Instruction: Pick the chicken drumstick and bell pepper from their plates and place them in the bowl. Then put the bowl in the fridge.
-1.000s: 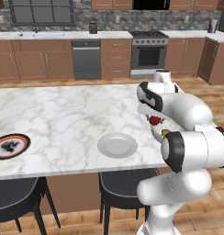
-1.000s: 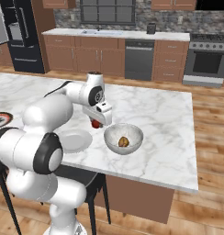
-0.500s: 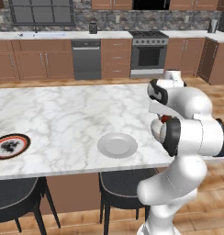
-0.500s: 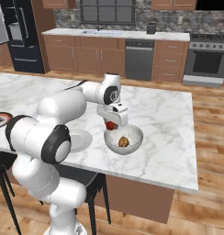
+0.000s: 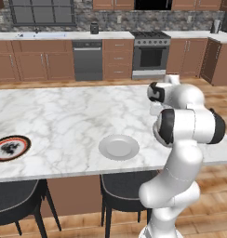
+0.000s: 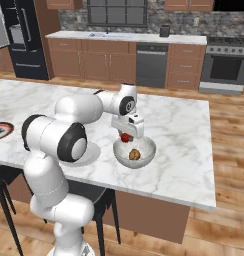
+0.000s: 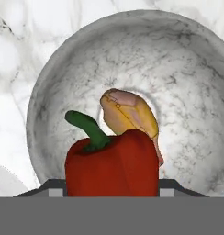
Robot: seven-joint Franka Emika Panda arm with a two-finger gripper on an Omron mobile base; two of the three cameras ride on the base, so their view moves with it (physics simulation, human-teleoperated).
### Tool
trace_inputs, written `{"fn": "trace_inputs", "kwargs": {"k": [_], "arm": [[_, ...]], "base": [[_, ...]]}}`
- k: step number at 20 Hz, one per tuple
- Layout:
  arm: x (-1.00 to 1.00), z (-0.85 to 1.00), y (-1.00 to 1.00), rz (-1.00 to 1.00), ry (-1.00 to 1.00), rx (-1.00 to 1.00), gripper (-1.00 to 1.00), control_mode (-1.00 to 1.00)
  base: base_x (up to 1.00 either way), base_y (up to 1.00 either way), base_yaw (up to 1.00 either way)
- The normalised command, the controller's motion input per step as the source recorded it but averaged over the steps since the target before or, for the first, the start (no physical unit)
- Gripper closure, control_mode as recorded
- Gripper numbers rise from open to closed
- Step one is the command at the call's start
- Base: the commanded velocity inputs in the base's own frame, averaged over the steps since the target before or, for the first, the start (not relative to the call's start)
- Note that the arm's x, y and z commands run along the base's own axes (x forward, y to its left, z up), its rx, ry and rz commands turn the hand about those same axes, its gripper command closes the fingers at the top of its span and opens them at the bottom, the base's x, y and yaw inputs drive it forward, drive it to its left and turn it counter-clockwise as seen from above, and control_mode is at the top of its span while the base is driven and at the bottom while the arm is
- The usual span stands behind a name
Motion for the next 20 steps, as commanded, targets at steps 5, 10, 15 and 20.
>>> {"fn": "trace_inputs", "kwargs": {"k": [5, 10, 15, 20], "arm": [[0.14, -0.33, -0.02, 0.00, 0.08, 0.00, 1.00, -1.00], [0.02, -0.27, -0.13, 0.00, 0.04, 0.01, 1.00, -1.00], [-0.01, -0.20, -0.12, 0.00, 0.01, 0.07, 1.00, -1.00], [0.01, -0.12, -0.01, 0.00, 0.00, 0.13, 1.00, -1.00]], "base": [[0.00, 0.00, 0.00], [0.00, 0.00, 0.00], [0.00, 0.00, 0.00], [0.00, 0.00, 0.00]]}}
